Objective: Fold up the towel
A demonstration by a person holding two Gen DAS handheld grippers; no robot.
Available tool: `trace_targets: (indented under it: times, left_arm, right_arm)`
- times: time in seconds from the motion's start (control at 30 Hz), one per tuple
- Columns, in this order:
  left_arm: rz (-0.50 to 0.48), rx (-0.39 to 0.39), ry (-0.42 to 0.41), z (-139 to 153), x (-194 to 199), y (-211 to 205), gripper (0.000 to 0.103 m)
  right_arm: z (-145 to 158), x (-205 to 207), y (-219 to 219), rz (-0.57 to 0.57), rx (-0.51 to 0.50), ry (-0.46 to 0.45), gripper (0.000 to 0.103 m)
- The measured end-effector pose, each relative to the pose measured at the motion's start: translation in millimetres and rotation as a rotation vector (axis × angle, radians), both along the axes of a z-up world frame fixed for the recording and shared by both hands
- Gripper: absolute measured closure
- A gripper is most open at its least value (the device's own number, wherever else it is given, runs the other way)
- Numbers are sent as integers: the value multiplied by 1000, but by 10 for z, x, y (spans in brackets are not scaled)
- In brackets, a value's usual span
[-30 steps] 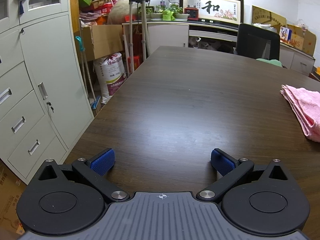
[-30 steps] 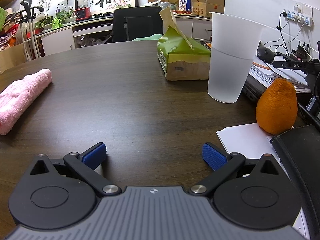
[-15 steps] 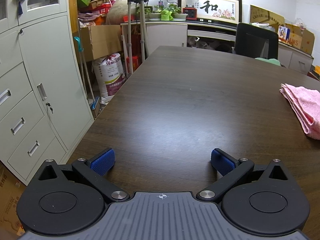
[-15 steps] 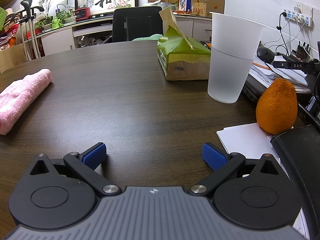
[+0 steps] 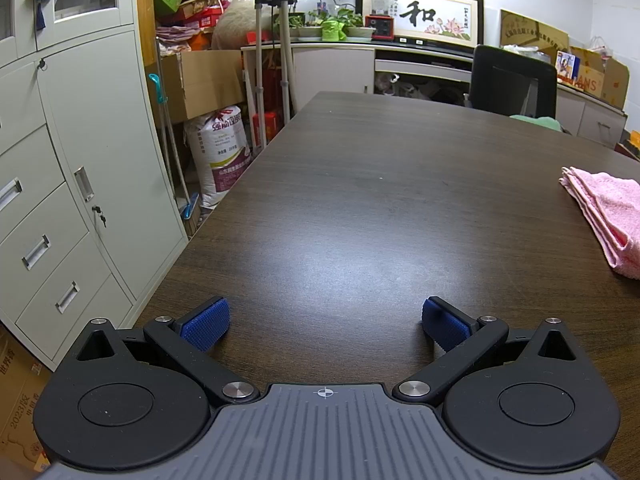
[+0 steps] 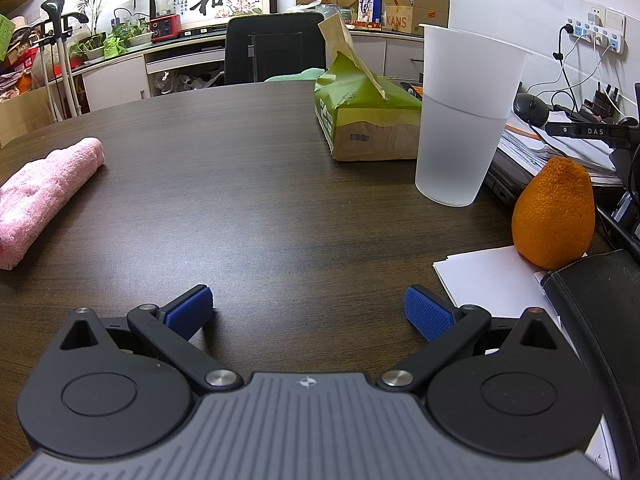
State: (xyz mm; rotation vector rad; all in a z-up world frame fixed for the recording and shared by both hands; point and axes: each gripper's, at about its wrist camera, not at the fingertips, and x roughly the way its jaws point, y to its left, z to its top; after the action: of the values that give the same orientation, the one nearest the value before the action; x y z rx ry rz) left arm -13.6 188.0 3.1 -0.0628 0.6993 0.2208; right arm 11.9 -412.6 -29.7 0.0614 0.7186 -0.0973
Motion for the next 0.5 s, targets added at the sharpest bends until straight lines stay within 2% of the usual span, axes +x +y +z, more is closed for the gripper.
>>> trace_targets:
  times: [0.5]
  left_arm:
    - [0, 0, 1, 13, 30, 10, 0]
  right_arm:
    - [1, 0, 0, 0, 0, 0, 0]
